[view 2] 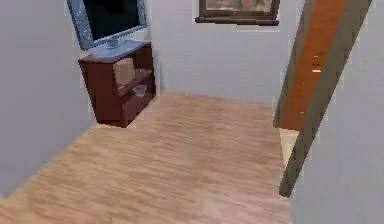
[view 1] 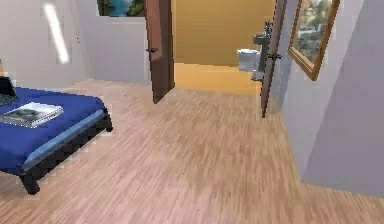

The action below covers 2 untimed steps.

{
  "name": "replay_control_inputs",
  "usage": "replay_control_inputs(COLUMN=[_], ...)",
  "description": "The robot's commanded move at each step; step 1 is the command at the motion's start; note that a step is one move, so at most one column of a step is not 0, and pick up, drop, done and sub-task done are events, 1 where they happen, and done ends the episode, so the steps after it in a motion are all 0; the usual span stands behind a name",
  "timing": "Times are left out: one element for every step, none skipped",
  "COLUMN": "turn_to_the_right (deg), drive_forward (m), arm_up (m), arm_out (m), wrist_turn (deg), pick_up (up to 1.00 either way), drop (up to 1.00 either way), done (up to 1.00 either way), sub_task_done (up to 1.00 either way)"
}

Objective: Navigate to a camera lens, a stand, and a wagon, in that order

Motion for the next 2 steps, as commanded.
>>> replay_control_inputs(turn_to_the_right=[0.0,0.0], drive_forward=[1.00,1.00], arm_up=[0.00,0.00], arm_out=[0.00,0.00], wrist_turn=[0.0,0.0], pick_up=[0.00,0.00], drop=[0.00,0.00], done=[0.00,0.00], sub_task_done=[0.00,0.00])
